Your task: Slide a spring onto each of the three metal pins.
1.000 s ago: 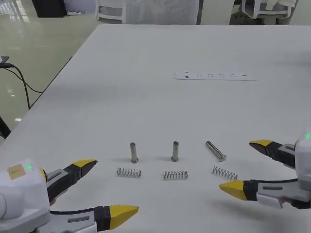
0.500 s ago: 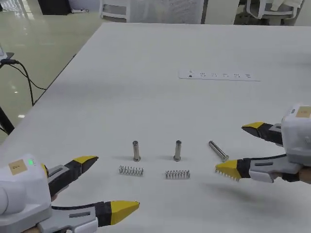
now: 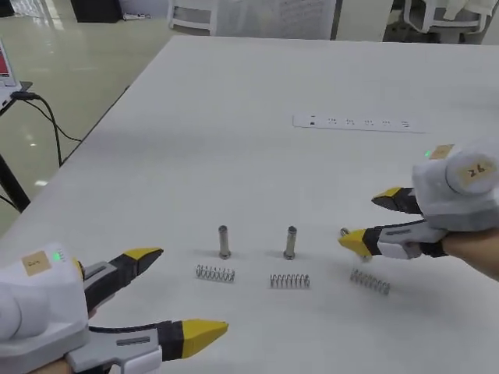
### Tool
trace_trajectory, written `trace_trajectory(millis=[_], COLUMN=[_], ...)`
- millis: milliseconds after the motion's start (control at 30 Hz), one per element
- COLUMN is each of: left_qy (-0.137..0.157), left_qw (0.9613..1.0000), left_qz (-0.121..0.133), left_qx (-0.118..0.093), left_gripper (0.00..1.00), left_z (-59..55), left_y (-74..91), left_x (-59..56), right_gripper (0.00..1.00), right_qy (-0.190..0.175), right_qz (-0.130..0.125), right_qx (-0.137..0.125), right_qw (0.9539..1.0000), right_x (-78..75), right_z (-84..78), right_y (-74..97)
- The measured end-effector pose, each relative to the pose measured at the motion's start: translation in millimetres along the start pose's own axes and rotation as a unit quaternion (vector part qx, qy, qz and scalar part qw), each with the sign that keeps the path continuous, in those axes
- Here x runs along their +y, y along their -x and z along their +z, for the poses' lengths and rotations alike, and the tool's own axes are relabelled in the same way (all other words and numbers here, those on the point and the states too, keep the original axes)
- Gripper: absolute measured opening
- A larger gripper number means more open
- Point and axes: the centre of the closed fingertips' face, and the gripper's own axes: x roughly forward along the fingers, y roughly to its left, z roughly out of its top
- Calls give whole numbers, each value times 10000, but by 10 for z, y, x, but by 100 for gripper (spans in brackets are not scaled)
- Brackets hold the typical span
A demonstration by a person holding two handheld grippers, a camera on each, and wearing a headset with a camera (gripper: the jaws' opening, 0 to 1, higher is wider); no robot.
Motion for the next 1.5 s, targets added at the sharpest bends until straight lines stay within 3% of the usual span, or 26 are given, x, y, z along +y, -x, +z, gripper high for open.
trace_trajectory(millis=[267,567,1200,1500], left_qy=[-5,-15,-4,-7], left_qw=[10000,10000,10000,10000], left_qz=[-12,-23,-61,-56], left_qx=[15,25,52,33], left_gripper=[83,83,81,81], left_z=[-4,-5,-25,-16], left_y=[-2,2,-7,-2], left_x=[-7,-3,6,7], right_gripper=[30,16,6,5], right_qy=[-231,-506,-952,-962], right_qz=[-76,-112,-175,-241], right_qx=[391,684,1072,1152], right_qw=[9989,9963,9895,9884], right_x=[-45,-72,-77,-70], right_z=[-88,-179,-296,-324], right_y=[-115,-252,-386,-369])
